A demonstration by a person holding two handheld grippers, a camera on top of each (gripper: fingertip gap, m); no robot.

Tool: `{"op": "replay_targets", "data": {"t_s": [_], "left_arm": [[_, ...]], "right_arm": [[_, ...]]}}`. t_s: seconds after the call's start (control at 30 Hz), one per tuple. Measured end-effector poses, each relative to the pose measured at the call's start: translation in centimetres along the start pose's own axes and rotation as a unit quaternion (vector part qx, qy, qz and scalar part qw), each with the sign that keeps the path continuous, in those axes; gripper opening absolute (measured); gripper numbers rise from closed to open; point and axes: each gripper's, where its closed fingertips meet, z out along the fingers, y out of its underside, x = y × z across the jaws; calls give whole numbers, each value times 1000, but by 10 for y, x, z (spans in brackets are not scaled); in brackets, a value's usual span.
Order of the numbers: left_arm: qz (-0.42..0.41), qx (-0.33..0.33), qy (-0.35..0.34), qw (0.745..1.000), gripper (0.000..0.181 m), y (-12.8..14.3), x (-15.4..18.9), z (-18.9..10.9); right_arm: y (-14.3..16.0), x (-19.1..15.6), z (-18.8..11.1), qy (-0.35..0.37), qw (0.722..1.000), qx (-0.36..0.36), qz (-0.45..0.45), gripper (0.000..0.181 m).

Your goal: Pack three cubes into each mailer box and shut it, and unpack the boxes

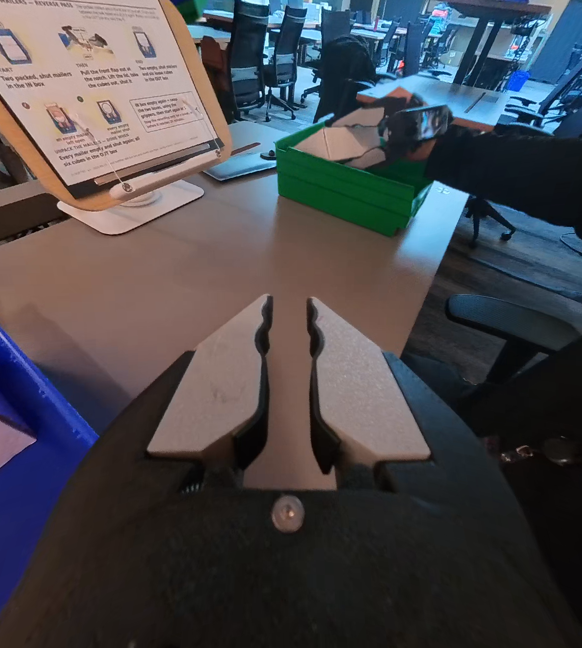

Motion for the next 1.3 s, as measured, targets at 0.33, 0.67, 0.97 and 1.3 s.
{"op": "replay_targets", "data": {"t_s": [0.33,0.67,0.97,1.3], "left_arm": [[-23,-21,19,999,19,16,-11,6],[-45,-1,5,999,22,9,-22,-9],[-47,-21,-41,998,23,15,-28,-17],[-148,36,-275,949,52,25,-128,-104]], "right_arm": [[29,-32,2,-89,995,-48,-1,81],[39,-49,-47,-234,966,-93,53,37],[35,-43,-13,-150,977,-127,83,26],[-104,74,-127,-78,914,143,372,38]]}}
